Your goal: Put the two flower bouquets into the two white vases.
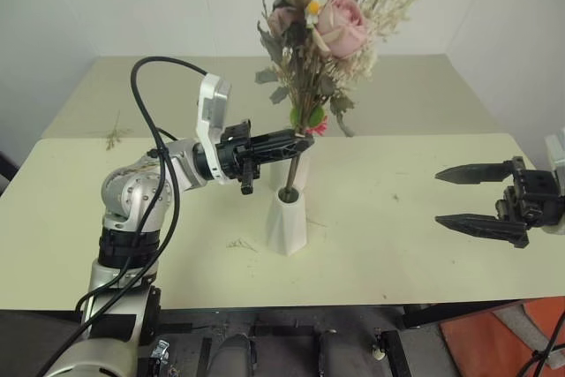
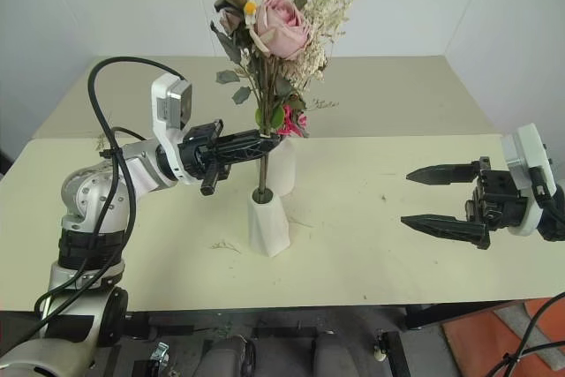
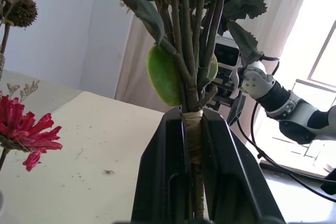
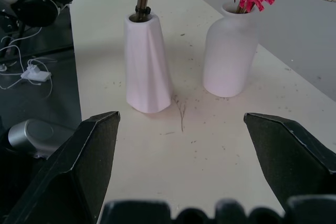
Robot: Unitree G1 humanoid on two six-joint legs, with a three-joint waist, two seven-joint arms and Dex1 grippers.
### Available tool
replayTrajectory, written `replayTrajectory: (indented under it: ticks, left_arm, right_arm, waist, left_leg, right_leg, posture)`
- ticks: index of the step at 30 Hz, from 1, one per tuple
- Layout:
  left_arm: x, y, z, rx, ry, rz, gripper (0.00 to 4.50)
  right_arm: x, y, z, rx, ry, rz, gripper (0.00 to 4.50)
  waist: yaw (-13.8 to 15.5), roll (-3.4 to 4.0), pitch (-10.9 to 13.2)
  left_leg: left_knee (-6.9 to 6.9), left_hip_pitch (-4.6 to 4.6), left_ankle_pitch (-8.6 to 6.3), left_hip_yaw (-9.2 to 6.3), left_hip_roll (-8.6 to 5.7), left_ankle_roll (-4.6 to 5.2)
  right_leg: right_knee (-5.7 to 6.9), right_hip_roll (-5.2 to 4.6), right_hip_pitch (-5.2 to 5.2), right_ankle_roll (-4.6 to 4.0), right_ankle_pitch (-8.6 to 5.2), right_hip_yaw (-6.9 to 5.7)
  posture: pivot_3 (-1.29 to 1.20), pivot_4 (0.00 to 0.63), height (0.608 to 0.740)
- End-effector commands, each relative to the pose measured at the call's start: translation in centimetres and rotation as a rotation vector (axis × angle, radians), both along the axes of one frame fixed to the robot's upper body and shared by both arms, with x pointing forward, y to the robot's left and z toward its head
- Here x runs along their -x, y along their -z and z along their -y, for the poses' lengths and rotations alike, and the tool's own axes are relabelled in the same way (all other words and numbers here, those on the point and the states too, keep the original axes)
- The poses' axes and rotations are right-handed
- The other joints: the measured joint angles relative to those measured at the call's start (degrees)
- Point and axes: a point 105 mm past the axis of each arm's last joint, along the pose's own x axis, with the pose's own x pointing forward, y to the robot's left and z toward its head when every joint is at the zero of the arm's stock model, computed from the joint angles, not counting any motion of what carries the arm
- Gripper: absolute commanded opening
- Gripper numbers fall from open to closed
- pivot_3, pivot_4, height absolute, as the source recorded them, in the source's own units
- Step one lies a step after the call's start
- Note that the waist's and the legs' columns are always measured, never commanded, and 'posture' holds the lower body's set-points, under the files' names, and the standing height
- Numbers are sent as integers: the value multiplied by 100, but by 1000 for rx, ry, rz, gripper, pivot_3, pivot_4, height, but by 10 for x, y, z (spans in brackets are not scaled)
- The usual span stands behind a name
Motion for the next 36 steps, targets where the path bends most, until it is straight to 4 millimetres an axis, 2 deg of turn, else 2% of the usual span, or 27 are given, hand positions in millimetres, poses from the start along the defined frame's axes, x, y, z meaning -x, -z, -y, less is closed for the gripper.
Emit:
replayTrajectory:
  ticks: [1, 5, 7, 12, 18, 19, 28, 33, 36]
  left_arm:
    - [5, -3, 0, -10, 13, 32, 93]
    - [3, 0, 0, -16, 3, 24, 93]
    - [3, 2, 0, -24, 2, 21, 819]
    - [8, 3, -5, -36, 7, 18, 2313]
    - [25, 3, -30, -78, 3, -11, 4272]
    - [28, 4, -34, -86, -4, -17, 4493]
    - [39, 10, -52, -112, -81, -59, 4493]
    - [42, 15, -75, -157, -164, -49, 4493]
    - [43, 12, -99, -199, -239, -29, 4493]
  right_arm:
    - [4, -12, 1, -5, 3, 60, 4500]
    - [4, -11, 2, -3, 10, 61, 4500]
    - [4, -11, 2, -4, 12, 61, 4500]
    - [3, -11, 2, -4, 13, 62, 4500]
    - [3, -10, 3, -3, 17, 58, 4500]
    - [4, -10, 3, -3, 18, 58, 4500]
    - [1, -8, 3, -5, 15, 54, 4500]
    - [2, -7, 4, 1, 14, 51, 4500]
    - [2, -6, 6, 5, 17, 46, 4500]
  waist:
    - [0, 0, 0]
    - [2, 0, 0]
    - [2, 0, 0]
    - [-12, 0, 0]
    - [-20, 0, 0]
    - [-18, 1, 0]
    - [5, 0, 0]
    - [-25, 1, 0]
    - [-13, 1, 0]
  left_leg:
    - [0, 0, 0, 0, 0, 0]
    - [0, 0, 0, 0, 0, 0]
    - [0, 0, 0, 0, 0, 0]
    - [0, 0, 0, 0, 0, 0]
    - [-1, 0, -1, 0, 3, 1]
    - [0, 0, -1, 0, 4, 1]
    - [0, 3, 0, 0, 3, 1]
    - [-1, 6, -1, 2, 5, 1]
    - [-1, 8, -1, 3, 6, 1]
  right_leg:
    - [0, 0, 0, 0, 0, 0]
    - [0, 0, 0, 0, 0, 0]
    - [0, 0, 0, 0, 0, 0]
    - [0, 0, -1, 0, 0, 0]
    - [0, 1, -2, 0, 0, 2]
    - [0, 1, -3, 0, 0, 1]
    - [-1, 0, 3, 1, -1, -2]
    - [1, 1, 2, 0, -1, 1]
    - [1, 2, 3, 0, -1, 1]
  posture:
    - [0, 150, 740]
    - [0, 150, 740]
    - [0, 150, 740]
    - [0, 150, 740]
    - [0, 150, 740]
    - [0, 150, 740]
    - [0, 150, 740]
    - [0, 150, 740]
    - [0, 150, 740]
